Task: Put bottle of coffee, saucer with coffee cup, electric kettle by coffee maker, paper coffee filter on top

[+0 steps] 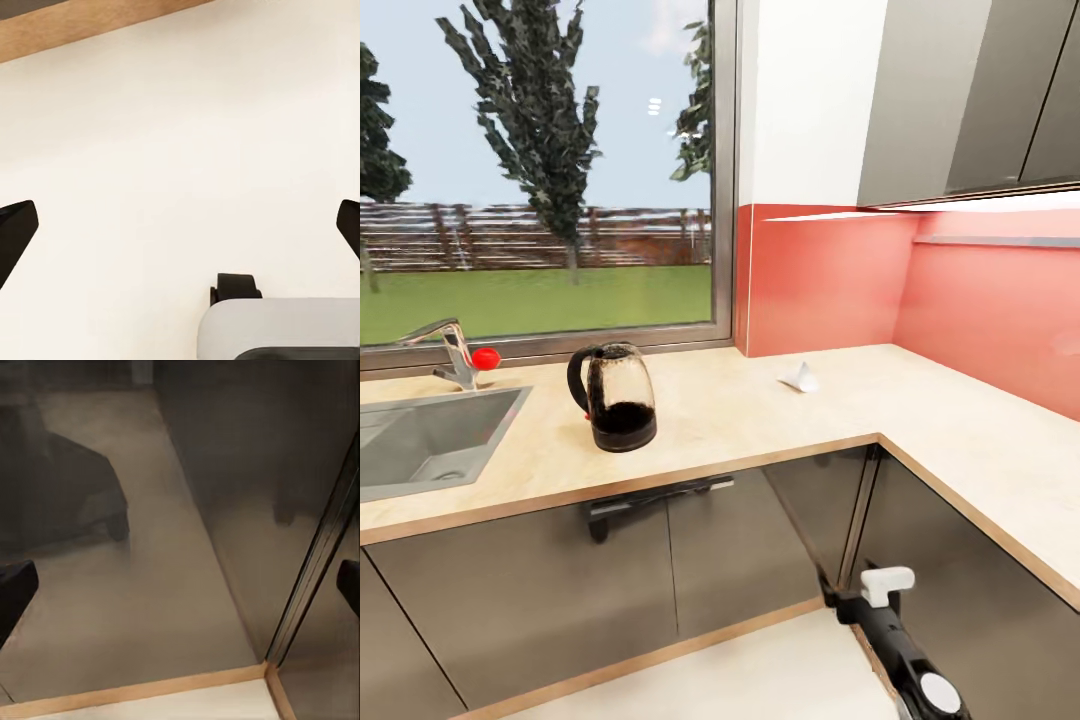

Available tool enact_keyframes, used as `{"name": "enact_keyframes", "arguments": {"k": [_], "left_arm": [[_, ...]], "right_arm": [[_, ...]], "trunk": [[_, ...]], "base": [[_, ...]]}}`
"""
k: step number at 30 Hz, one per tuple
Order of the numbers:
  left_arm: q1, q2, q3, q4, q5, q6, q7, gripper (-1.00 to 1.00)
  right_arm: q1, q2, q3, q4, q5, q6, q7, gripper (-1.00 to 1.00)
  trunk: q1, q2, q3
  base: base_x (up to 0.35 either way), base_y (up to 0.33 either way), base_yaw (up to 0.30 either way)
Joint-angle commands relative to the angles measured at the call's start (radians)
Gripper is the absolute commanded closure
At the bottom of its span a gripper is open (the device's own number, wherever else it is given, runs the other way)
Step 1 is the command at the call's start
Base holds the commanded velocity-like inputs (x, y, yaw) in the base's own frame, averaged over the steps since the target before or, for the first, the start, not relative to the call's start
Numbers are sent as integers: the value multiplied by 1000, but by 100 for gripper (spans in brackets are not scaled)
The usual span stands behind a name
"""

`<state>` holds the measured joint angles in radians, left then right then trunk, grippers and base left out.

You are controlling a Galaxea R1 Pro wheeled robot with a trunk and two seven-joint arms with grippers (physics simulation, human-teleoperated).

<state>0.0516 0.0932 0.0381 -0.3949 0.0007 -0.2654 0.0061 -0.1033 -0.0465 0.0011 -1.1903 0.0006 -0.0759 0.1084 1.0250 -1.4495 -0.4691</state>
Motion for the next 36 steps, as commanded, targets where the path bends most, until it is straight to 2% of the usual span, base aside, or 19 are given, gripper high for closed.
{"name": "enact_keyframes", "arguments": {"k": [1,6,7,11,14,15,16,17,18,19,23,25,26,29,30,32,33,34,36], "left_arm": [[1,0,2,-1,0,-1,0,-100],[1,0,7,3,2,-1,-1,-100],[1,0,7,3,2,-1,-1,-100],[1,0,7,6,2,-2,-1,-100],[1,0,7,6,2,-2,0,-100],[1,0,7,6,2,-2,0,-100],[1,0,6,7,2,-1,0,-100],[1,0,4,6,3,0,0,-100],[1,-1,3,6,3,1,0,-100],[1,-4,3,6,3,2,0,-100],[1,-16,6,6,6,3,0,-100],[1,-21,8,7,23,4,0,-100],[1,-24,11,7,41,4,0,-100],[1,-25,14,10,71,3,-1,-100],[1,-26,15,20,99,2,-1,-100],[1,-27,15,25,110,2,0,-100],[1,-27,15,27,114,2,0,-100],[1,-30,14,31,118,1,0,-100],[1,-37,14,32,119,0,1,-100]], "right_arm": [[0,0,-1,-32,-1,15,14,-100],[-4,2,-3,-173,-3,107,44,-100],[-4,2,-3,-173,-3,107,44,-100],[-55,5,-4,-268,-3,198,51,-100],[-114,6,-4,-309,-3,268,53,-100],[-138,6,-4,-318,-4,290,54,-100],[-188,6,-4,-331,-4,327,54,-100],[-304,7,-4,-345,-4,412,55,-100],[-327,7,-4,-346,-4,429,55,-100],[-378,8,-4,-348,-5,462,55,-100],[-467,8,-3,-350,-4,523,55,-100],[-526,8,-3,-347,-4,560,53,-100],[-560,11,-1,-339,-3,575,49,-100],[-600,27,-1,-313,-2,585,36,-100],[-647,50,0,-253,-1,590,-7,-100],[-680,57,0,-180,-2,593,-32,-100],[-695,60,0,-120,-3,573,-43,-100],[-713,61,0,-23,0,487,-55,-100],[-720,62,1,36,2,441,-58,-100]], "trunk": [[0,0,-1],[0,0,-1],[0,0,-1],[0,0,-1],[0,0,-1],[0,0,-1],[0,0,-1],[0,0,-1],[0,0,-1],[0,0,-1],[0,0,-1],[0,0,-1],[0,0,-1],[0,0,-1],[0,0,-1],[0,0,-1],[0,0,-1],[0,0,-1],[0,0,-1]], "base": [[0,0,0],[0,0,0],[0,0,0],[0,0,0],[0,0,0],[0,0,0],[0,0,0],[0,0,0],[0,0,0],[0,0,0],[0,0,0],[0,0,0],[0,0,0],[0,0,0],[0,0,0],[0,0,0],[0,0,0],[0,0,0],[0,0,0]]}}
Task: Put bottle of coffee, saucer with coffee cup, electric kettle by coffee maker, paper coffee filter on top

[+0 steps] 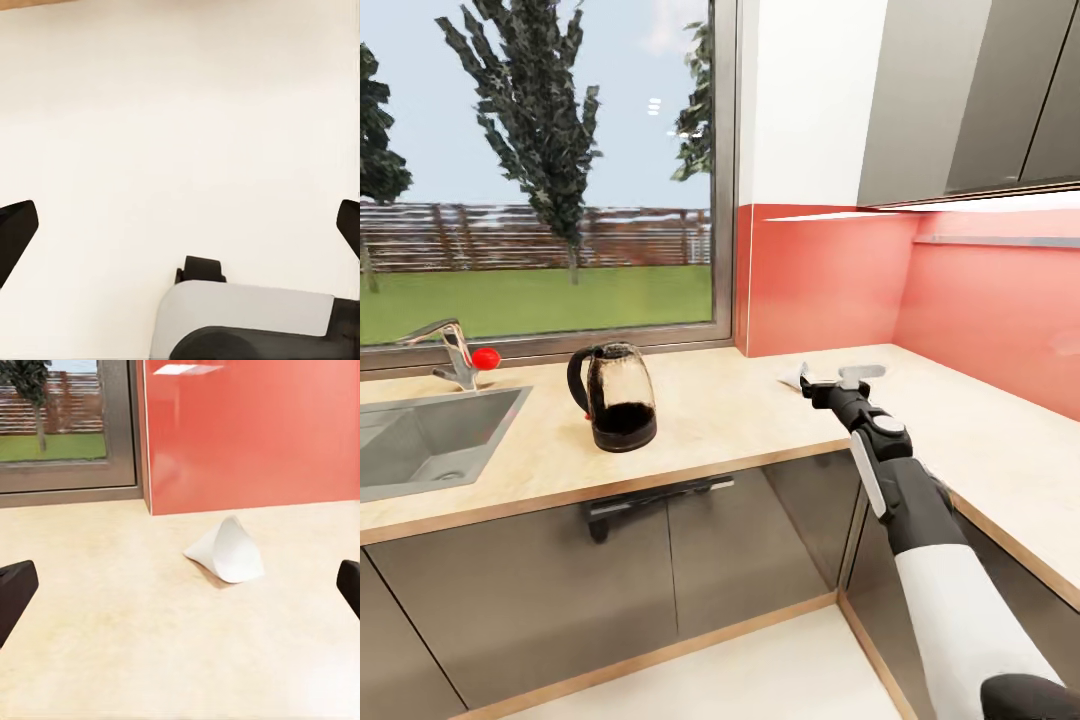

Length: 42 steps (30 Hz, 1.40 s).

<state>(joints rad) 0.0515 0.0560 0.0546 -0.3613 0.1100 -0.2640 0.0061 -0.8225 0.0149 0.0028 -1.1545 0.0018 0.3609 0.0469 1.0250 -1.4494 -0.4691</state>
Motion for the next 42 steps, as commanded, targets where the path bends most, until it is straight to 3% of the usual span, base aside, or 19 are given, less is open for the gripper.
{"name": "enact_keyframes", "arguments": {"k": [1,36,42], "left_arm": [[1,-1,-2,-2,10,-1,1,-100],[1,-7,2,-1,11,-1,5,-100],[1,-7,2,-1,11,-1,5,-100]], "right_arm": [[-2,0,-1,10,0,-2,3,-100],[-2,6,4,232,-7,-43,7,-100],[-1,8,5,257,-8,-84,70,-100]], "trunk": [[0,-1,-1],[0,-1,-1],[0,-1,-1]], "base": [[0,0,0],[96,-73,0],[3,-2,0]]}}
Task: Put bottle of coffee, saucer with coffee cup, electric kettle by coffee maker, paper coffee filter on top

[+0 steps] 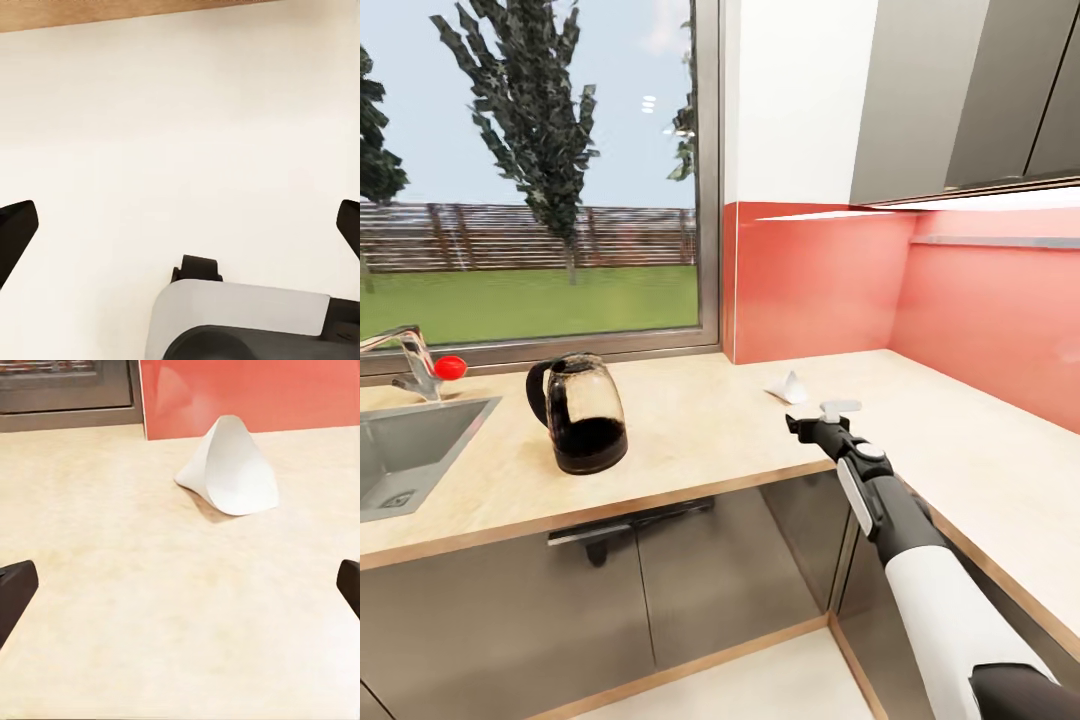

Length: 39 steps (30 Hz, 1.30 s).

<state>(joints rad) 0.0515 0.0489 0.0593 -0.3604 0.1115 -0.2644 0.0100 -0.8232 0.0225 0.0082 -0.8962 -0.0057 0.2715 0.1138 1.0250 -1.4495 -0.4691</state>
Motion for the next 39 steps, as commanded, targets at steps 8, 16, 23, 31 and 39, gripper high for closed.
{"name": "enact_keyframes", "arguments": {"k": [8,16,23,31,39], "left_arm": [[1,0,-3,-2,10,0,1,-100],[1,0,-2,6,50,-1,1,-100],[1,1,-4,37,88,-2,1,-100],[1,1,-4,44,95,-1,1,-100],[1,1,-5,44,96,-2,1,-100]], "right_arm": [[-1,1,0,18,0,-2,27,-100],[-2,0,0,19,1,0,27,-100],[-2,0,-1,19,1,0,27,-100],[-1,0,-1,19,1,0,27,-100],[-2,0,-2,19,1,0,27,-100]], "trunk": [[0,-1,-1],[0,-1,-1],[0,-1,-1],[0,-1,-1],[0,-1,-1]], "base": [[0,0,0],[0,0,0],[9,-7,0],[174,-142,0],[50,-40,0]]}}
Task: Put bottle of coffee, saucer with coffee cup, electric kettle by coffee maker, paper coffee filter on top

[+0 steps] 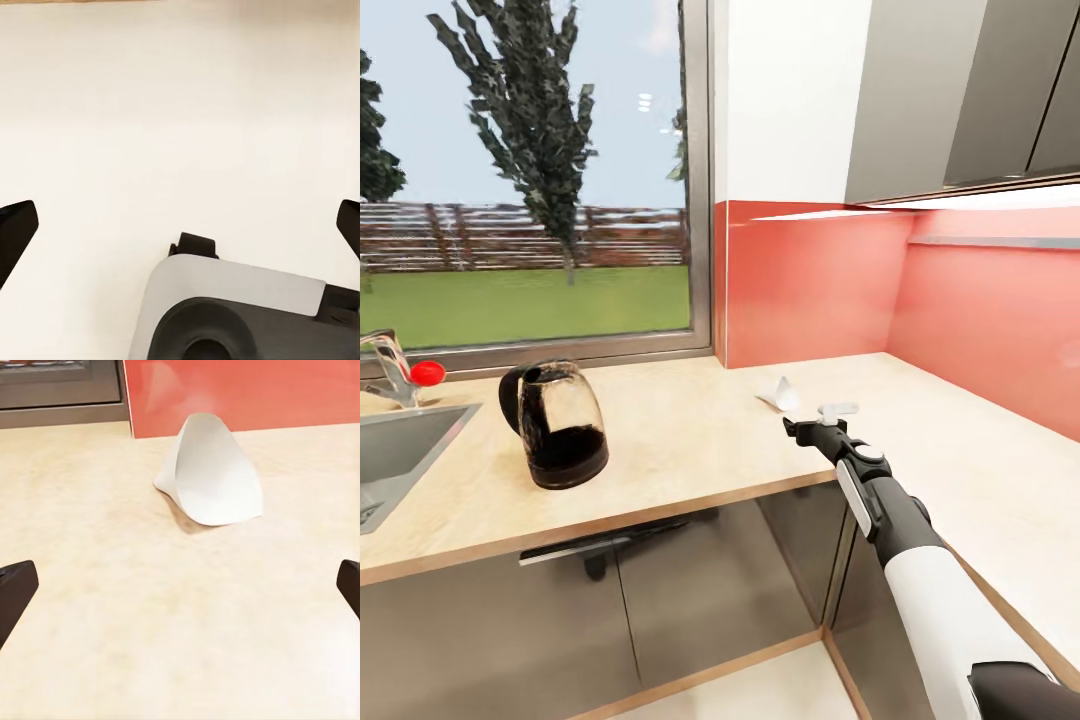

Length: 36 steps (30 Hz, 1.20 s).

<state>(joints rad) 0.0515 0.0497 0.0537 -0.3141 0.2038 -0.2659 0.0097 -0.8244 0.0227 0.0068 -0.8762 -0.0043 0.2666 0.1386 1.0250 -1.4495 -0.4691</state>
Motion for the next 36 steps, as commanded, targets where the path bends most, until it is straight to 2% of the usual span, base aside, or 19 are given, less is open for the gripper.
{"name": "enact_keyframes", "arguments": {"k": [1,11,22,36], "left_arm": [[1,0,0,-2,3,0,1,-100],[1,0,0,-2,3,-1,1,-100],[1,0,0,-2,4,0,1,-100],[1,-1,1,-2,5,-1,1,-100]], "right_arm": [[0,0,-1,-1,0,5,3,-100],[1,0,1,0,0,5,6,-100],[0,1,1,5,-2,7,64,-100],[1,23,2,6,-1,7,70,-100]], "trunk": [[0,-1,-1],[0,-1,-1],[0,-1,-1],[0,-1,-1]], "base": [[6,-5,0],[87,-63,0],[9,-6,0],[87,0,0]]}}
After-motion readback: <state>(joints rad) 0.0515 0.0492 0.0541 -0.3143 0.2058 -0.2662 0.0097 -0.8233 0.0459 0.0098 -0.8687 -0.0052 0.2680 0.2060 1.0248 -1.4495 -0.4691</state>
